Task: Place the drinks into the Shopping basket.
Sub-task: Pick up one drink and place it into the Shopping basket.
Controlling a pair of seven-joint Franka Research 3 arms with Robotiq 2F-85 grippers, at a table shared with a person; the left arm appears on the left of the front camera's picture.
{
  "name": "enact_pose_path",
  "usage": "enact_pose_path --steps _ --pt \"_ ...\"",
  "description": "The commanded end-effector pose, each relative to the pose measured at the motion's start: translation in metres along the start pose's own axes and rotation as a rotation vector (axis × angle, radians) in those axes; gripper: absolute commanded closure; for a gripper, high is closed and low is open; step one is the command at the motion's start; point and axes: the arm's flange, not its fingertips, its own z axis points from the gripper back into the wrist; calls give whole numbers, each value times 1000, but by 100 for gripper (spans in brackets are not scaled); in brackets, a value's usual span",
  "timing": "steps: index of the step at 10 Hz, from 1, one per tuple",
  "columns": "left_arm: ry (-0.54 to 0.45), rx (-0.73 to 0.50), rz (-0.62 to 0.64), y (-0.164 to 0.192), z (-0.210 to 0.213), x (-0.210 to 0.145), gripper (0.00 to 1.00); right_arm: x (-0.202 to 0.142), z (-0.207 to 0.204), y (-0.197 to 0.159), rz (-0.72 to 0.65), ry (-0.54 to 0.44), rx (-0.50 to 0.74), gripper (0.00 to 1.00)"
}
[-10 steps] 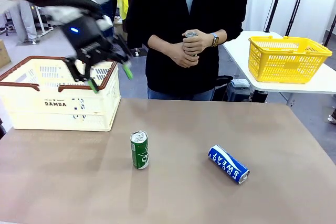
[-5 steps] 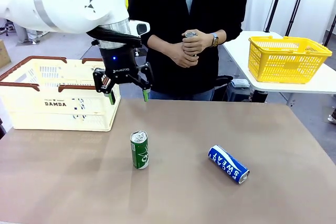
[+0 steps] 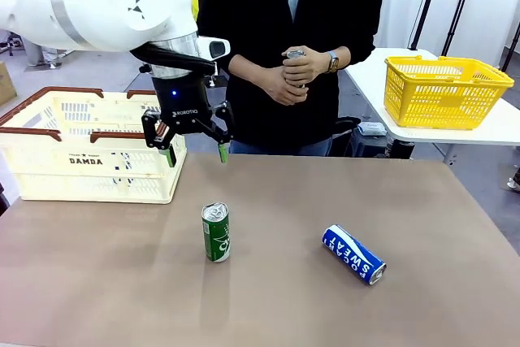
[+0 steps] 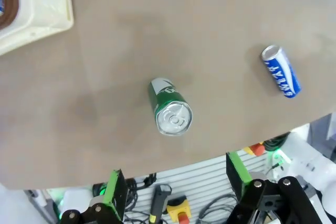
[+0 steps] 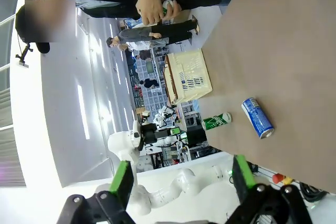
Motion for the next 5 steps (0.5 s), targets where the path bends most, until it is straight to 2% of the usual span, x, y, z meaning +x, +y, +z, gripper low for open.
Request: enact_pose_path --steps 1,4,5 --pt "-51 17 -10 3 -41 -12 0 -3 0 4 -20 6 -1 0" --pt "-109 50 -6 2 -81 -30 0 -3 0 4 -20 6 -1 0" --pt "-92 30 -48 2 -94 -34 0 -3 0 4 -20 6 -1 0"
